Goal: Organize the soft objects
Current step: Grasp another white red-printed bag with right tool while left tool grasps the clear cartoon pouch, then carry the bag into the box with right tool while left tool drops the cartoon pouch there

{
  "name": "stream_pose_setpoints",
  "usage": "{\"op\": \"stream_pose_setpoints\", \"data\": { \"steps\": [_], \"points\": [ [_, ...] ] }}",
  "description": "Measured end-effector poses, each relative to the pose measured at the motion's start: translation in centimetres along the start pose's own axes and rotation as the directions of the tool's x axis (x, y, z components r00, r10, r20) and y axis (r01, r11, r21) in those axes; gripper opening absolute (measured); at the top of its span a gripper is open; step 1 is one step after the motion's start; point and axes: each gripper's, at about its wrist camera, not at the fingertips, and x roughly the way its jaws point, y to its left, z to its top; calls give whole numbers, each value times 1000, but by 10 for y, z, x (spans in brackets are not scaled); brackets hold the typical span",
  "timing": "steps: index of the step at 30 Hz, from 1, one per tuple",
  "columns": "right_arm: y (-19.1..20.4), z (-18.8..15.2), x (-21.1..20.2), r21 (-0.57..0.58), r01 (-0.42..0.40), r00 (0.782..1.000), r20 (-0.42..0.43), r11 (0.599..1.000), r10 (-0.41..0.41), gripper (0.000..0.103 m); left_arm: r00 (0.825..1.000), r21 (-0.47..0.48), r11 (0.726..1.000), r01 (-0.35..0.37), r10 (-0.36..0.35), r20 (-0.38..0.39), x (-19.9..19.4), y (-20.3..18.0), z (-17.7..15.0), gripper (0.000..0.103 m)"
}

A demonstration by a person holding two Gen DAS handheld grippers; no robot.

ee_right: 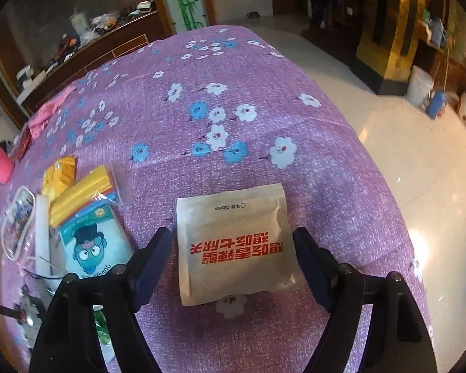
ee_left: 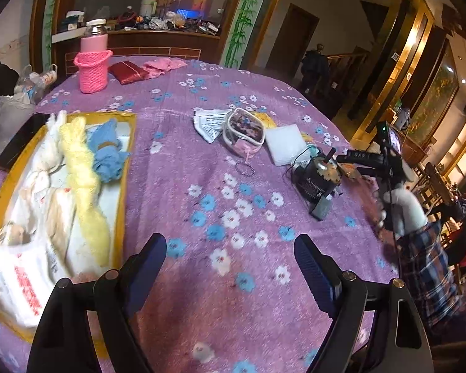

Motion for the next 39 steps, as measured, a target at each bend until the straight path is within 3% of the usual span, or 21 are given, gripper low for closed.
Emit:
{"op": "stream_pose_setpoints", "data": {
  "steps": [3, 7, 10, 14, 20, 23, 27, 30, 31, 32, 33, 39],
  "points": [
    [8, -5, -1, -61, 32, 999, 21, 998, -31, 74, 1000, 34, 999, -26, 25, 7, 10, -10, 19, 87],
    [3, -7, -4, -48, -23, 999, 30, 999, 24, 68, 998, 124, 990, -67, 64, 24, 37, -31, 53, 87],
    [-2, -7, -5, -26, -57, 998, 33, 998, 58, 68, 995, 208, 973, -98, 98, 7, 76, -45, 79, 87],
    [1, -8, -5, -40, -44, 998, 40, 998, 45, 68, 992, 291, 952, -90, 110, -56, 125, -53, 104, 87],
    [3, -7, -4, -42, -47, 998, 41, 998, 49, 68, 987, 422, 901, -99, 142, -70, 165, -60, 119, 87],
    [2, -7, -4, -40, -52, 998, 41, 998, 54, 69, 986, 441, 894, -83, 138, -95, 181, -61, 122, 91],
    [1, -6, -4, -39, -54, 998, 42, 998, 56, 69, 978, 480, 870, -115, 184, -98, 200, -65, 125, 92],
    [1, -6, -4, -41, -55, 997, 44, 998, 57, 69, 979, 476, 871, -123, 185, -86, 209, -65, 128, 92],
    [1, -6, -4, -42, -54, 997, 45, 998, 56, 69, 977, 478, 868, -136, 198, -83, 212, -66, 127, 90],
    [1, -6, -4, -42, -54, 997, 46, 998, 56, 69, 972, 480, 865, -150, 217, -87, 215, -66, 126, 81],
    [1, -6, -4, -40, -57, 997, 47, 998, 59, 69, 970, 485, 860, -162, 230, -84, 215, -67, 124, 80],
    [-6, -4, -5, 6, -97, 994, 52, 995, 96, 68, 985, 439, 889, -133, 168, -42, 186, -67, 120, 78]
  ]
}}
